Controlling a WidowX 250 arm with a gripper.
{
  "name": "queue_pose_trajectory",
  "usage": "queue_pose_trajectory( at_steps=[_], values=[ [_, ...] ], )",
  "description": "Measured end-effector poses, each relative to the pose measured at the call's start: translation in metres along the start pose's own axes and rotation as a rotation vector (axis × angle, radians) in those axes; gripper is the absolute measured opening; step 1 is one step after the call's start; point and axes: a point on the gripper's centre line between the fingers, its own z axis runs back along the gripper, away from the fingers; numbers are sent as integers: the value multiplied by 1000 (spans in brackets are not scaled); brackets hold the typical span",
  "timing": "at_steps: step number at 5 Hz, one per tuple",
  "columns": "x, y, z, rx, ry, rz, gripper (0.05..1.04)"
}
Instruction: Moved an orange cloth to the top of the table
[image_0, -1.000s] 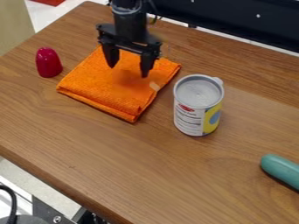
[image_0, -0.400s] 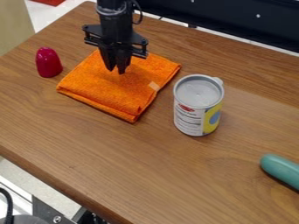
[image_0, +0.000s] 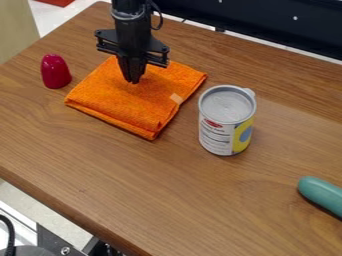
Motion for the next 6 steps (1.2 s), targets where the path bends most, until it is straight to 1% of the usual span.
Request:
queue_pose_trajectory(
  at_steps=[1,2,3,4,5,6],
  values=[
    [3,-1,-8,2,-11,3,53],
    [2,-4,-13,7,-1,9,53],
    [2,-7,-16,9,5,16,53],
    [4,-12,-17,5,-4,15,53],
    [12,-21,-17,-15,-37,13,53],
    [24,-33,-17,-22,-61,24,53]
  ],
)
